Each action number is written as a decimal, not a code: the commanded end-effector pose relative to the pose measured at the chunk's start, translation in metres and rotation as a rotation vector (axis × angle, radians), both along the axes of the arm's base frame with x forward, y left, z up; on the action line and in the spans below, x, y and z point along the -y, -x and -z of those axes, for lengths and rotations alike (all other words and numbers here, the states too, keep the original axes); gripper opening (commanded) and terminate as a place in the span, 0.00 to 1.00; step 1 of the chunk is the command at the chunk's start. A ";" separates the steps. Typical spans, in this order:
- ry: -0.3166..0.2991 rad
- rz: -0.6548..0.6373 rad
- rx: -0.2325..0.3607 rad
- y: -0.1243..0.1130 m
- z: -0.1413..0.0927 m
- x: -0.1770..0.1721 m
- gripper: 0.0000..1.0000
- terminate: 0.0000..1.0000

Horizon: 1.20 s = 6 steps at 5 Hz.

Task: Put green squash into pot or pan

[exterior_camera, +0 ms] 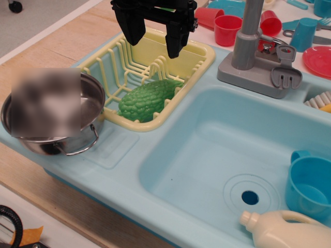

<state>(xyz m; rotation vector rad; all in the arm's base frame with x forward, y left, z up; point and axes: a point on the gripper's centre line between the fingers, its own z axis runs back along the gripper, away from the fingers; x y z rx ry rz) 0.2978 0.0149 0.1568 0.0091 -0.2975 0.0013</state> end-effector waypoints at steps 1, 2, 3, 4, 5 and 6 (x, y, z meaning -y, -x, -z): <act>0.000 0.000 0.000 0.000 0.000 0.000 1.00 0.00; -0.038 0.180 -0.090 -0.002 0.008 0.009 1.00 0.00; -0.060 0.211 -0.099 0.004 0.018 0.009 1.00 0.00; -0.064 0.218 -0.091 0.005 0.032 0.008 1.00 0.00; -0.071 0.217 -0.066 0.001 0.039 0.001 1.00 0.00; -0.061 0.193 -0.049 0.001 0.047 0.001 1.00 0.00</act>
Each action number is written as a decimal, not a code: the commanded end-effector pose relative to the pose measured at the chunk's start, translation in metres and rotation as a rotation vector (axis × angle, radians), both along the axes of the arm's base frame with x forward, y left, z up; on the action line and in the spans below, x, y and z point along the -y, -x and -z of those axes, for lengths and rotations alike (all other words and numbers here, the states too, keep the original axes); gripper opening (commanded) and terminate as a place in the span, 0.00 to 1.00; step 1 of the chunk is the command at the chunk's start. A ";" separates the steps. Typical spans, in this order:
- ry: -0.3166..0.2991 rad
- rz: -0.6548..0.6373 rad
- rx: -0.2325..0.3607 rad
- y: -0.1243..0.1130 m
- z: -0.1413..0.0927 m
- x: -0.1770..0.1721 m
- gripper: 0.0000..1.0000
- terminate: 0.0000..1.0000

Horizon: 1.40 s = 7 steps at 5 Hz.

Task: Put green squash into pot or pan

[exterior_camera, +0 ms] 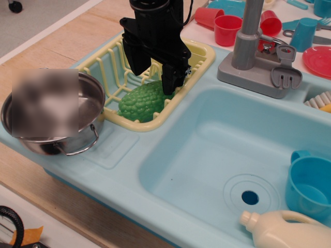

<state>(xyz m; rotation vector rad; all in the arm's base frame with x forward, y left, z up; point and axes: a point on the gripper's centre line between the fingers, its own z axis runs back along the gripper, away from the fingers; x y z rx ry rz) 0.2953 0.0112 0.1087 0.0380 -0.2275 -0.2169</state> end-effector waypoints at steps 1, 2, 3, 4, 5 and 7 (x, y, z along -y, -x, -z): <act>0.027 -0.031 0.028 -0.003 0.007 -0.007 1.00 0.00; 0.093 -0.068 0.008 -0.003 0.022 -0.011 1.00 0.00; 0.130 -0.103 0.009 -0.007 0.033 -0.012 1.00 0.00; 0.117 -0.104 0.024 -0.008 0.030 -0.008 0.00 0.00; 0.052 -0.111 0.036 -0.010 0.007 -0.005 0.00 0.00; -0.099 -0.192 0.107 -0.006 -0.061 -0.010 0.00 0.00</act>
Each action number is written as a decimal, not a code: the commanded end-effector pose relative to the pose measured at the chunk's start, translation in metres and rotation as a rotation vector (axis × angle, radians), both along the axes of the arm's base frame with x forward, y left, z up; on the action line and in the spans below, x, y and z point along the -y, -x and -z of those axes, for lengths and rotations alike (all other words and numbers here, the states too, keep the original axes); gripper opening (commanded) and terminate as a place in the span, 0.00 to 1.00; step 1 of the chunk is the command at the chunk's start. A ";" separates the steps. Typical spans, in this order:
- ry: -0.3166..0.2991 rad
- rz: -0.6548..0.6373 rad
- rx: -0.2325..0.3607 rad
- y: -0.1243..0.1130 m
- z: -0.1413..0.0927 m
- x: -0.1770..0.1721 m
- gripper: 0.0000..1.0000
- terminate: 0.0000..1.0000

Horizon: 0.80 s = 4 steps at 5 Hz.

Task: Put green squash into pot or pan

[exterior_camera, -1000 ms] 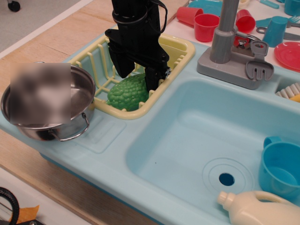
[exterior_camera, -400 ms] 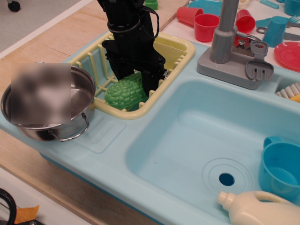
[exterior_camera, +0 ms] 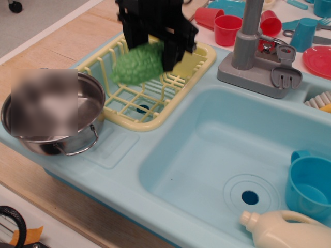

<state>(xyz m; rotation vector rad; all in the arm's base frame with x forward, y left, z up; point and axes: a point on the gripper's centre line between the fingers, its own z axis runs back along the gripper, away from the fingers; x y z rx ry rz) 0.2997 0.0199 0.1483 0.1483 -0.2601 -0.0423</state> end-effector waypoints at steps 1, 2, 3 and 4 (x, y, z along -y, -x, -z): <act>-0.053 -0.066 0.084 0.011 -0.044 -0.010 0.00 0.00; -0.072 -0.135 0.113 0.038 -0.056 -0.013 0.00 0.00; -0.053 -0.191 0.132 0.058 -0.050 -0.018 0.00 0.00; -0.040 -0.206 0.149 0.075 -0.043 -0.025 0.00 0.00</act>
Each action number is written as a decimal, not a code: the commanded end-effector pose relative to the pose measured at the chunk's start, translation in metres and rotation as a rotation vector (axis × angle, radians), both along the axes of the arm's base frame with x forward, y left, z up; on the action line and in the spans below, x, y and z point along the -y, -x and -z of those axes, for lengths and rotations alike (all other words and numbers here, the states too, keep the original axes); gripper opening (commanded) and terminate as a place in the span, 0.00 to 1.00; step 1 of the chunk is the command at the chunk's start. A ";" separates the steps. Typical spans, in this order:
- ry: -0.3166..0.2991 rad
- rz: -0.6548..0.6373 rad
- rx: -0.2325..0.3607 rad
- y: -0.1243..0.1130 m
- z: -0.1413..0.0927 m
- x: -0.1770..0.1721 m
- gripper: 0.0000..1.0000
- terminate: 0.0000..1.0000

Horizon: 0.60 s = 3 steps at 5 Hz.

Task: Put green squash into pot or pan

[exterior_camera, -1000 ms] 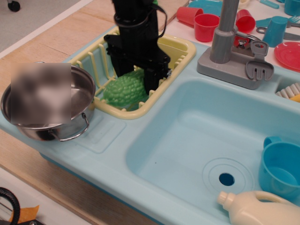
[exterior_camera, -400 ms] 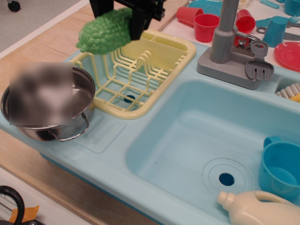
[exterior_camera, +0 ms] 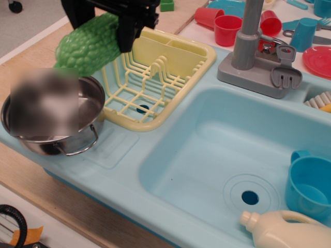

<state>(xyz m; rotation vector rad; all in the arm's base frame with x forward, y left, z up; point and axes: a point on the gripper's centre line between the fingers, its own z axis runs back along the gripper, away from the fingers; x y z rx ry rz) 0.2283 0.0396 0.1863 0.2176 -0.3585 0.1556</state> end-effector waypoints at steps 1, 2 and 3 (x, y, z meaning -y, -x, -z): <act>0.016 -0.030 0.054 0.023 0.000 -0.011 0.00 0.00; 0.037 -0.040 0.044 0.032 0.003 -0.016 0.00 0.00; 0.037 -0.040 0.044 0.032 0.003 -0.016 1.00 0.00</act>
